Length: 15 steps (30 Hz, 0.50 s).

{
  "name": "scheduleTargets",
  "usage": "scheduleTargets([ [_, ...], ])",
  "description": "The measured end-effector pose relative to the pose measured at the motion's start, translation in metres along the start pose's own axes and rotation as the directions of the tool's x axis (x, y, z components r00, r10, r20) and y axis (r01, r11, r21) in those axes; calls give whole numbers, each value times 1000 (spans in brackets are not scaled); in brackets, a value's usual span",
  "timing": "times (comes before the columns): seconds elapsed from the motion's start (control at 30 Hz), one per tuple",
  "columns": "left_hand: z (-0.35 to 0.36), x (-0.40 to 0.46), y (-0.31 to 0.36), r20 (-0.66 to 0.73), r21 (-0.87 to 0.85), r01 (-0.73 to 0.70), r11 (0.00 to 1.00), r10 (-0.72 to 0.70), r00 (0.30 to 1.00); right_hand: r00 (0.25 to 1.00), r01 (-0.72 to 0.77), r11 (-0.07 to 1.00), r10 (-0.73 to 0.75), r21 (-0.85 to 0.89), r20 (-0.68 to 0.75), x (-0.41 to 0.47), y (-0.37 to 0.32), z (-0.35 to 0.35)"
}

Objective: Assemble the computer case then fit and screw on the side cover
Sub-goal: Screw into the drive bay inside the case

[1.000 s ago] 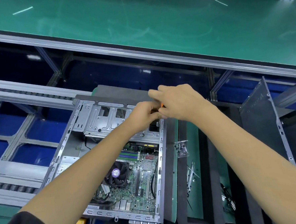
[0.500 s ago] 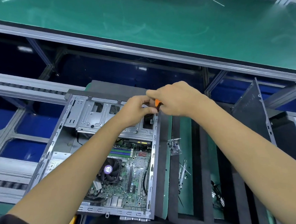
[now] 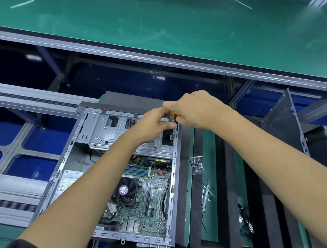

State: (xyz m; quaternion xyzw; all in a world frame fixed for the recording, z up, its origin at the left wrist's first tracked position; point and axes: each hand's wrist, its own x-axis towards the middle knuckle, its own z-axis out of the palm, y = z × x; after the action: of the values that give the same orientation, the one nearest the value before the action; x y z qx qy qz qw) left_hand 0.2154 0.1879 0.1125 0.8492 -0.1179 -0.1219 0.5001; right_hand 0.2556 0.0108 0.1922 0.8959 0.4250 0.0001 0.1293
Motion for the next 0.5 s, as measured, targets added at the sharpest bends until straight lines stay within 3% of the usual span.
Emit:
scheduleTargets([
  [0.1, 5, -1, 4, -114, 81, 6, 997, 3, 993, 994, -101, 995, 102, -14, 29, 7, -1, -3],
  [0.2, 12, 2, 5, -214, 118, -2, 993, 27, 976, 999, -47, 998, 47, -37, 1, 6, -4, -1],
  [0.3, 4, 3, 0, -137, 98, 3, 995, 11, 991, 997, 70, 997, -71, -18, -20, 3, -4, -3],
  [0.37, 0, 2, -3, -60, 74, -7, 997, 11, 998, 999, 50, 999, -50, -1, -11, 5, -1, -6],
  [0.5, 11, 1, 6, -171, 169, -24, 985, 53, 984, 998, -45, 999, 45, -13, 37, 12, -3, -7],
])
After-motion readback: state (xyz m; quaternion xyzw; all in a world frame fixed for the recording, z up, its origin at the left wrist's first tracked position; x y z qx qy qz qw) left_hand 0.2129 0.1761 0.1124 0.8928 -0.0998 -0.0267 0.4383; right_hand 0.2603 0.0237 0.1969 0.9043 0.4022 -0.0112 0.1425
